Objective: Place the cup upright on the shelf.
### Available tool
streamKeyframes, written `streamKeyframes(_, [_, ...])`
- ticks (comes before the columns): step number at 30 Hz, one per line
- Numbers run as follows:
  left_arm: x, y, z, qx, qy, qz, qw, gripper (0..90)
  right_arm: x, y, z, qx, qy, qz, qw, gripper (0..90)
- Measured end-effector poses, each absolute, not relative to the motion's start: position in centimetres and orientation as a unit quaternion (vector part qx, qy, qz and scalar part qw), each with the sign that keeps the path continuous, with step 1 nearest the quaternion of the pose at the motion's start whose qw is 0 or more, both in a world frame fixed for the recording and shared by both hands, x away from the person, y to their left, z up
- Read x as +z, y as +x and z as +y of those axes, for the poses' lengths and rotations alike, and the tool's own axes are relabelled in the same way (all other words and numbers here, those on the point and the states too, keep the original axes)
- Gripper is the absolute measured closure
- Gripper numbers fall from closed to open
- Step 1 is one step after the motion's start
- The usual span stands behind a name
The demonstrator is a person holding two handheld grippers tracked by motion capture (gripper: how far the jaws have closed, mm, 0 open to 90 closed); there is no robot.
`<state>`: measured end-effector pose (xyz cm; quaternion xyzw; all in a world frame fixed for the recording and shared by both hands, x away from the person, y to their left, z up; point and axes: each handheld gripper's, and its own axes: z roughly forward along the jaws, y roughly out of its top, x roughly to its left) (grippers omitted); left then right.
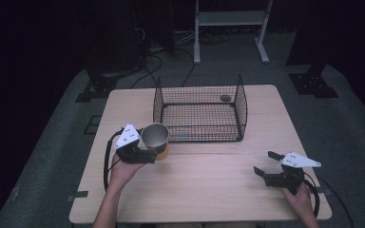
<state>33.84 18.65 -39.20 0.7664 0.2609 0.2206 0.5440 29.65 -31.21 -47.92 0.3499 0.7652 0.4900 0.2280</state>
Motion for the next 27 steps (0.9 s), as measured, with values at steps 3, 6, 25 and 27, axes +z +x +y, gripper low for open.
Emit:
streamKeyframes(3, [-38.9,33.8,18.2,0.218,0.767,0.254,0.547,13.0,-47.9,29.6,-31.2,0.490,0.349,0.765,0.229,13.0])
streamKeyframes(6, [-38.7,33.9,17.7,0.216,0.769,0.248,0.548,13.0,-47.9,29.7,-31.2,0.489,0.348,0.766,0.229,13.0])
streamKeyframes(25, [-37.7,34.6,14.4,0.193,0.783,0.209,0.554,13.0,-47.9,29.6,-31.2,0.488,0.350,0.766,0.229,13.0])
streamKeyframes(27, [-37.5,34.7,14.1,0.192,0.784,0.203,0.553,13.0,-47.9,29.6,-31.2,0.488,0.347,0.767,0.230,13.0])
